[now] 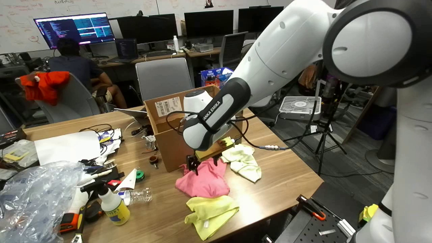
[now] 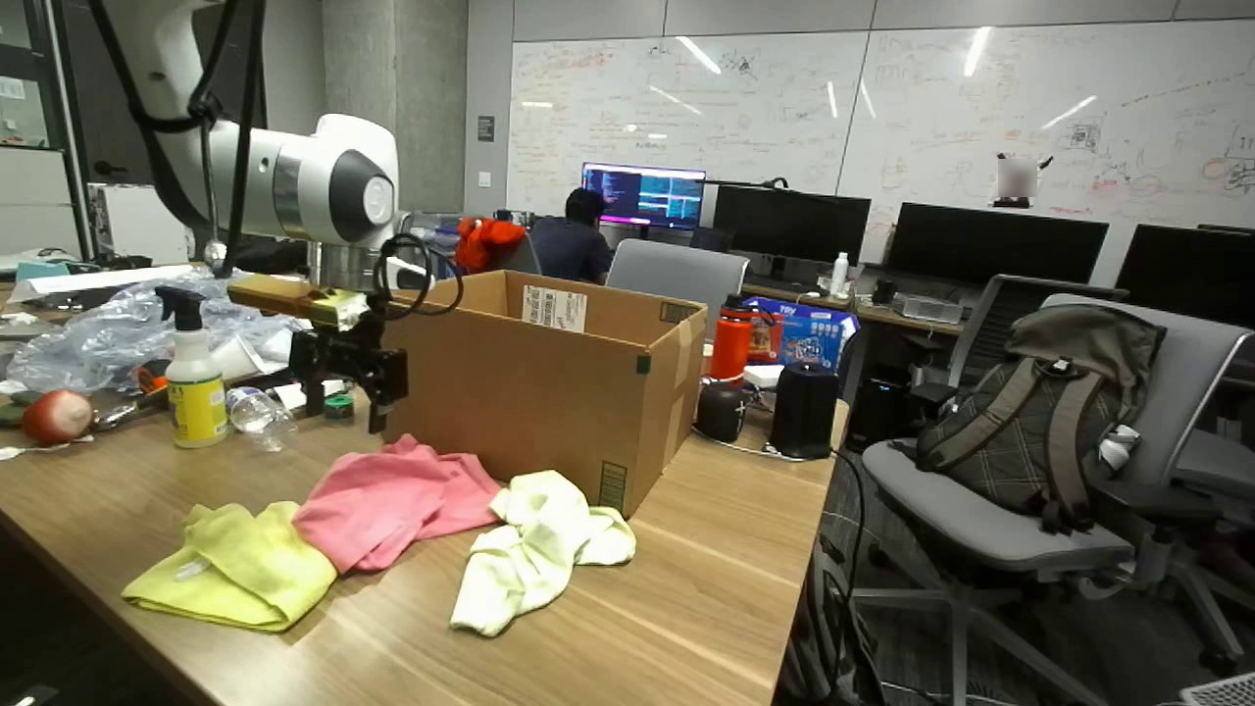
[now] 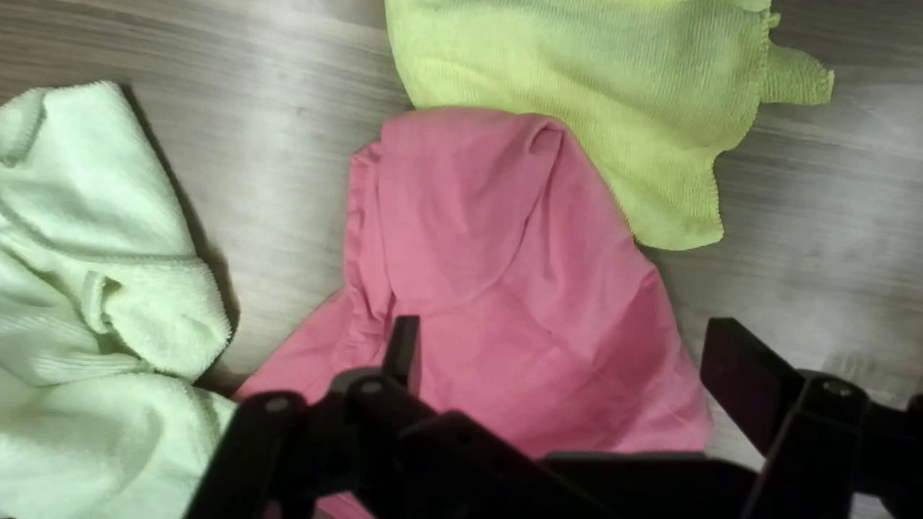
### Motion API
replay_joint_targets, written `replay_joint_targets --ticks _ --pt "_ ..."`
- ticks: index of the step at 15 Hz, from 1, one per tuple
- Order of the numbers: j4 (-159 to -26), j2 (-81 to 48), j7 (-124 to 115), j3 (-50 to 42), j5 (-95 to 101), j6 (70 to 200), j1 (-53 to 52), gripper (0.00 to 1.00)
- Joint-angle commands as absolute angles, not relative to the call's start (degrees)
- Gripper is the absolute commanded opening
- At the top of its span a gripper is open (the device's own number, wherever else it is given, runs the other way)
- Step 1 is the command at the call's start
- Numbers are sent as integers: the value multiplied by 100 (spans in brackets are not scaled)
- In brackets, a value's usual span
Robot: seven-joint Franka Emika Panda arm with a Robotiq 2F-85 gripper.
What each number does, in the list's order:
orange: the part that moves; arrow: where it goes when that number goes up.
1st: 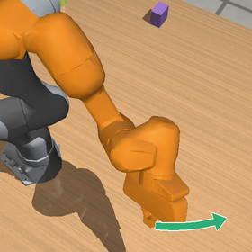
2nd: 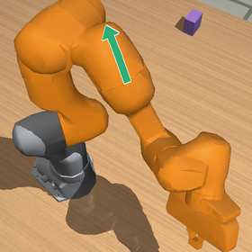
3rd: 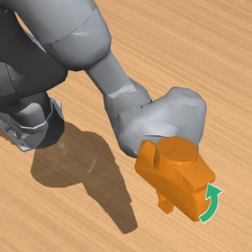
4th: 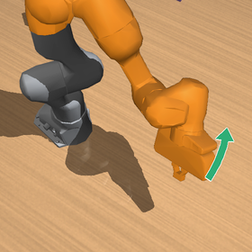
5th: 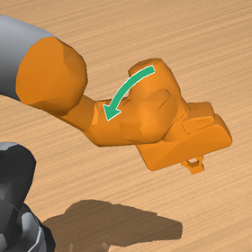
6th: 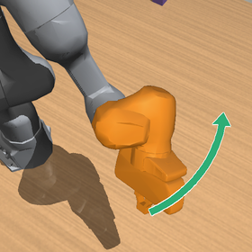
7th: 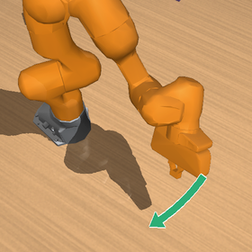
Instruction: Place the two t-shirts and two towels inside the brown box
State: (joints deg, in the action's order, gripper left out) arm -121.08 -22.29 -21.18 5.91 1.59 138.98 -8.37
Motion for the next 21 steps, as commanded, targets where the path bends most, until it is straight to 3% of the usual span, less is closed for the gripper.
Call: replay_joint_targets --ticks 1,21 --pt "-11750 -2579 -1924 547 -77 13885 -894 100" --pt "-11596 -3504 -1976 545 -591 13977 -957 100"
